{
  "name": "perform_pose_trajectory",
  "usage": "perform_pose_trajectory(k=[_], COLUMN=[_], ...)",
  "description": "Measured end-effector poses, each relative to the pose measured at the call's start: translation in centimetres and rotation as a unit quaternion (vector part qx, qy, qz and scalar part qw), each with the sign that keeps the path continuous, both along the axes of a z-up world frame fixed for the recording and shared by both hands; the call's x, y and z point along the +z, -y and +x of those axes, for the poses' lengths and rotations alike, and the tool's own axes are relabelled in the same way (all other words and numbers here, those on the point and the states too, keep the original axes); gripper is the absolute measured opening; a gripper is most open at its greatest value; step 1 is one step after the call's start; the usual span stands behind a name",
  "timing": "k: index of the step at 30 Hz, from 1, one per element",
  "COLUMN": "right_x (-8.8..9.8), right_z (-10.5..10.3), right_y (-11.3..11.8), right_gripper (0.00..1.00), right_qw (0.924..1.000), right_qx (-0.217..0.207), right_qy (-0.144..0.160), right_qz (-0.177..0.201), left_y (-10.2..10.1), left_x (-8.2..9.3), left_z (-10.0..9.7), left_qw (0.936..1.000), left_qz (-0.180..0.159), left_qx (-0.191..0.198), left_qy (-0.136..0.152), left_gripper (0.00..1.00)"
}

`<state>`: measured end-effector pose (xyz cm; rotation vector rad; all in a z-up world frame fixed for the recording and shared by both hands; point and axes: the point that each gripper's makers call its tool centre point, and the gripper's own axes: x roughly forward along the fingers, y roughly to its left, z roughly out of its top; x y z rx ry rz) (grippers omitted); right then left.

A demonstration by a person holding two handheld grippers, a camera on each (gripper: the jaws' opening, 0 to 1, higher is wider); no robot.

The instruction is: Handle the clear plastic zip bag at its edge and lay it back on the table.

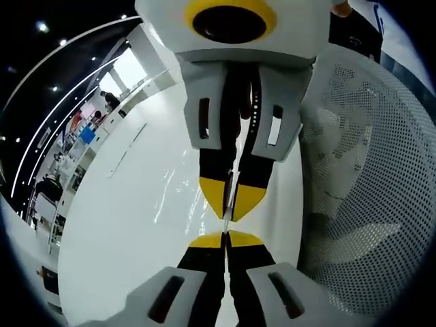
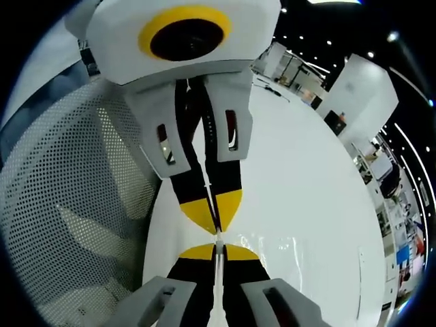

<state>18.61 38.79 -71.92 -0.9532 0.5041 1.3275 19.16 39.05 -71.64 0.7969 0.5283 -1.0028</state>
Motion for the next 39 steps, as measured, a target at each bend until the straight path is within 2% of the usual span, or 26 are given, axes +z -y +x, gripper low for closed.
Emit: perform_pose_trajectory(k=[9, 39], right_x=[0.04, -0.12], right_z=[0.25, 0.28], right_y=[0.64, 0.96], right_gripper=[0.00, 0.00], right_qw=[0.9999, 0.9998], right_qx=[-0.011, -0.020], right_qy=[-0.001, -0.007], right_qz=[-0.001, -0.001], left_y=[-0.65, -0.71], left_x=[-0.17, -0.12], left_z=[0.22, 0.10], left_qw=[1.0000, 0.9999], left_qz=[0.003, 0.007], left_qx=[0.008, 0.010], left_qy=[-0.001, -0.008], left_gripper=[0.00, 0.00])
